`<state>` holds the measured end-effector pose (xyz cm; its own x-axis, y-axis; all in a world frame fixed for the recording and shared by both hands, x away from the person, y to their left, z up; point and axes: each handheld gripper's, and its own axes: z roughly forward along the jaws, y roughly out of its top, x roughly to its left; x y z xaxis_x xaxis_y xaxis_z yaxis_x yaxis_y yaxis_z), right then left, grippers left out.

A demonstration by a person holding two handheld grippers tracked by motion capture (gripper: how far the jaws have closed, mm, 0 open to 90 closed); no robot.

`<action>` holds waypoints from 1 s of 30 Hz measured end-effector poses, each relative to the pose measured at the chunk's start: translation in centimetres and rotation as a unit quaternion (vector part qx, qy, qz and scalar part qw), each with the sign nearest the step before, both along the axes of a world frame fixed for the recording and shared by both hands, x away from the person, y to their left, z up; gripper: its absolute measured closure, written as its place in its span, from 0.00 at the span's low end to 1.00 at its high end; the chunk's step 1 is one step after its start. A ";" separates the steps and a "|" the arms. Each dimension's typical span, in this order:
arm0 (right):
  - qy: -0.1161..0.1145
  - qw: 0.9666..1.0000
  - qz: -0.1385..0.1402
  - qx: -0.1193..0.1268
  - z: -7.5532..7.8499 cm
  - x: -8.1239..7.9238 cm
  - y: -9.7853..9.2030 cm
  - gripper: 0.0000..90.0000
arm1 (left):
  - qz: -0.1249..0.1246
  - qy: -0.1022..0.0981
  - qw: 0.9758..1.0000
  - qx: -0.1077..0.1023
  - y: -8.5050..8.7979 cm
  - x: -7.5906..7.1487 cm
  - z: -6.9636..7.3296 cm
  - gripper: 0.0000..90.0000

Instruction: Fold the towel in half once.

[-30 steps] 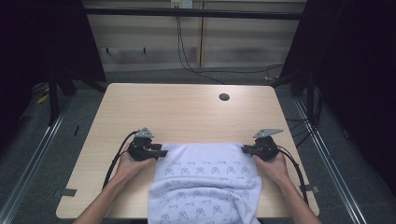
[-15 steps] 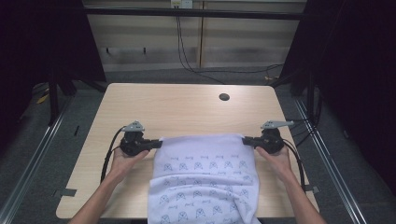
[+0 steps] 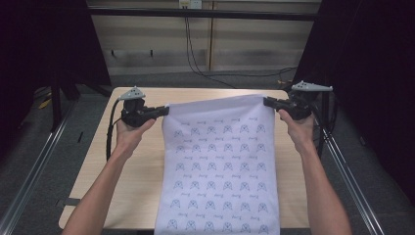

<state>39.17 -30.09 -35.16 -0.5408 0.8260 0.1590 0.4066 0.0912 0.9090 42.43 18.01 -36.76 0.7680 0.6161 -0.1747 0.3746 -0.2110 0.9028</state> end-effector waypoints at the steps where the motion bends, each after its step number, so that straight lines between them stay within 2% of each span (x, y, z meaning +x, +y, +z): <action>1: 0.001 1.000 -0.003 -0.011 0.5 0.4 0.0 0.98 | 0.000 -0.003 1.000 -0.004 0.0 0.4 0.4 0.98; 2: 0.001 1.000 -0.005 -0.017 1.0 0.7 0.0 0.98 | 0.001 -0.002 1.000 -0.013 -0.1 0.7 0.7 0.98; 4: -0.003 1.000 -0.013 -0.020 2.1 1.4 0.0 0.98 | 0.006 -0.006 1.000 -0.016 -0.2 1.6 1.3 0.98; 5: -0.006 1.000 -0.015 -0.018 2.7 1.7 0.0 0.98 | 0.008 -0.007 1.000 -0.026 -0.2 1.9 1.7 0.98; 8: -0.020 0.999 -0.024 -0.015 4.5 2.3 0.1 0.98 | 0.013 -0.021 0.999 -0.044 -0.1 2.5 3.1 0.98; 9: -0.026 0.999 -0.026 -0.011 5.1 2.3 0.1 0.98 | 0.011 -0.024 0.998 -0.050 0.0 2.4 3.6 0.98; 11: -0.037 0.999 -0.024 -0.002 5.9 2.1 0.2 0.98 | 0.014 -0.040 0.998 -0.036 0.1 1.9 4.4 0.98; 13: -0.037 0.999 -0.020 -0.003 6.0 1.5 0.4 0.98 | 0.003 -0.041 0.998 -0.039 0.5 1.2 4.4 0.98; 14: -0.034 0.999 -0.012 -0.005 5.8 1.1 0.5 0.98 | 0.000 -0.041 0.999 -0.028 0.6 0.6 4.2 0.98; 15: -0.030 0.999 -0.006 -0.016 5.4 0.6 0.5 0.98 | -0.003 -0.040 0.999 -0.025 0.8 0.3 4.0 0.98; 18: -0.022 1.000 0.008 -0.019 4.3 -0.9 0.4 0.98 | -0.019 -0.030 0.999 -0.031 1.1 -1.5 2.8 0.98; 20: -0.016 1.000 0.015 -0.019 3.4 -2.1 0.3 0.98 | -0.033 -0.027 0.999 -0.019 1.1 -2.9 1.8 0.98; 22: -0.007 0.999 0.025 -0.021 2.3 -3.5 0.2 0.98 | -0.045 -0.017 0.999 -0.021 1.4 -4.4 0.9 0.98; 25: 0.006 0.999 0.043 -0.027 0.8 -6.2 0.2 0.98 | -0.062 -0.010 0.998 -0.005 1.8 -6.4 -0.1 0.98; 29: 0.026 0.997 0.069 -0.027 -1.4 -10.1 0.4 0.98 | -0.082 0.014 0.996 -0.012 2.5 -9.0 -1.6 0.98; 30: 0.032 0.996 0.073 -0.037 -2.0 -11.1 0.6 0.98 | -0.086 0.019 0.996 -0.007 2.7 -9.7 -2.2 0.98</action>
<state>28.09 -29.49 -37.18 -0.6467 0.7498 0.1399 0.4419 0.2188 0.8700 32.72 20.67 -38.92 0.8544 0.4740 -0.2128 0.3678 -0.2624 0.8921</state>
